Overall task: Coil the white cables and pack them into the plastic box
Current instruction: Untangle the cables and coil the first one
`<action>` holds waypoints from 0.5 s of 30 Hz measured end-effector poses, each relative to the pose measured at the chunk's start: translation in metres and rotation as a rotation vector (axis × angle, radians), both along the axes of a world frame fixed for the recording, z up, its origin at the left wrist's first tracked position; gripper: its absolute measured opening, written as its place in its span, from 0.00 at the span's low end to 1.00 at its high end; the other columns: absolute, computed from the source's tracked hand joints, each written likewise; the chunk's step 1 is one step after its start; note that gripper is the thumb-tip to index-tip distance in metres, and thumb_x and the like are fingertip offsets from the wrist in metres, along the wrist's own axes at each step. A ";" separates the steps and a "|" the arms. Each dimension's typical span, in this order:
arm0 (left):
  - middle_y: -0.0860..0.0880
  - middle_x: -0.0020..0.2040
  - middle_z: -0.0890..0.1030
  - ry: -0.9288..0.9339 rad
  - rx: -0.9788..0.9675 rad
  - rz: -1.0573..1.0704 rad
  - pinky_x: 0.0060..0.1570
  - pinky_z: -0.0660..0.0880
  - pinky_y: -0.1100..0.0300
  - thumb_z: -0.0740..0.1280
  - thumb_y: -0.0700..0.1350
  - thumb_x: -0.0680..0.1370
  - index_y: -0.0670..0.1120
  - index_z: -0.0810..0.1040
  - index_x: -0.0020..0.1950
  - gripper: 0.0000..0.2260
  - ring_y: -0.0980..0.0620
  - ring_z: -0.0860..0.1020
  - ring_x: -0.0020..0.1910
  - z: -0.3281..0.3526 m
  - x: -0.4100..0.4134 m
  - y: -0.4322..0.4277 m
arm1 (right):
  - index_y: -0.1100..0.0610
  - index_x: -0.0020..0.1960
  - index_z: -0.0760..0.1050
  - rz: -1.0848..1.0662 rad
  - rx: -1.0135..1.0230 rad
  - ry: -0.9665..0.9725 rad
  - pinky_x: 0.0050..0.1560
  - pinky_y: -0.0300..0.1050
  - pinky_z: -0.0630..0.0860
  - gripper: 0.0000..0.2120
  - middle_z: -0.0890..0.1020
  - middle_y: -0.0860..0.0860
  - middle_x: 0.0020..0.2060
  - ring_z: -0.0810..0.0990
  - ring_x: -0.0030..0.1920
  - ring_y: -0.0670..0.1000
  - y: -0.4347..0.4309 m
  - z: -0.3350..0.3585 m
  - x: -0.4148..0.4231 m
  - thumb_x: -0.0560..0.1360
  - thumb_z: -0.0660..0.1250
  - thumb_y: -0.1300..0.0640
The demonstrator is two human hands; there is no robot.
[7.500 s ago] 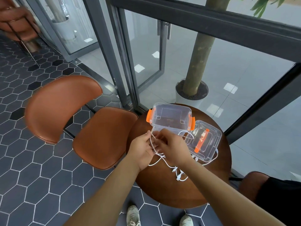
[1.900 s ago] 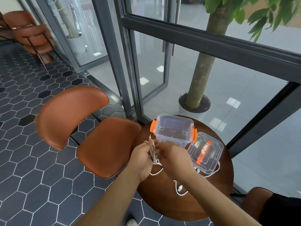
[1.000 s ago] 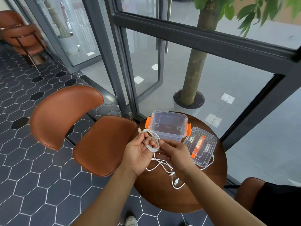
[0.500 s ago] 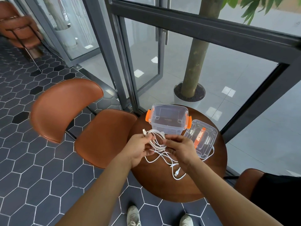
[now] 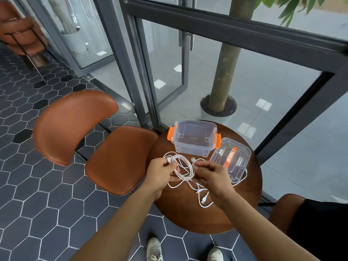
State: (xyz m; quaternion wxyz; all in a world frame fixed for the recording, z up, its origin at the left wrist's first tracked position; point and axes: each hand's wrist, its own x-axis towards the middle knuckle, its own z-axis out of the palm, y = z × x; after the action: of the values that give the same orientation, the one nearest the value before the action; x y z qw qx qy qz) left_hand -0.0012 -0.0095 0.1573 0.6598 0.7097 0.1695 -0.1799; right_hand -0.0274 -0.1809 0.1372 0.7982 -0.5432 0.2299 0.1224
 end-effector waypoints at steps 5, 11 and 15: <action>0.41 0.40 0.83 0.003 -0.050 -0.015 0.43 0.84 0.50 0.65 0.37 0.81 0.37 0.81 0.48 0.06 0.42 0.86 0.42 0.005 -0.002 -0.001 | 0.62 0.50 0.81 -0.012 -0.403 -0.028 0.43 0.53 0.85 0.08 0.87 0.57 0.36 0.87 0.38 0.58 -0.006 -0.004 0.002 0.71 0.74 0.69; 0.41 0.42 0.85 -0.009 -0.074 -0.032 0.46 0.84 0.46 0.67 0.38 0.80 0.37 0.82 0.48 0.06 0.41 0.86 0.45 0.004 -0.005 -0.005 | 0.63 0.46 0.84 0.248 -0.499 -0.093 0.45 0.57 0.85 0.08 0.87 0.59 0.36 0.86 0.37 0.62 -0.010 -0.007 0.006 0.70 0.70 0.72; 0.40 0.42 0.86 0.024 -0.106 -0.034 0.46 0.84 0.47 0.66 0.37 0.81 0.35 0.82 0.49 0.08 0.40 0.86 0.44 0.005 -0.003 -0.006 | 0.65 0.48 0.85 0.304 -0.399 -0.196 0.41 0.45 0.84 0.07 0.87 0.60 0.39 0.86 0.37 0.57 -0.011 -0.007 0.003 0.71 0.74 0.70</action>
State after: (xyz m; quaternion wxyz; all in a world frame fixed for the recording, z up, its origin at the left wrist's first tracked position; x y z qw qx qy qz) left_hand -0.0046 -0.0150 0.1622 0.6912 0.6743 0.1554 -0.2084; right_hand -0.0248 -0.1919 0.1302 0.6661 -0.7274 0.0870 0.1398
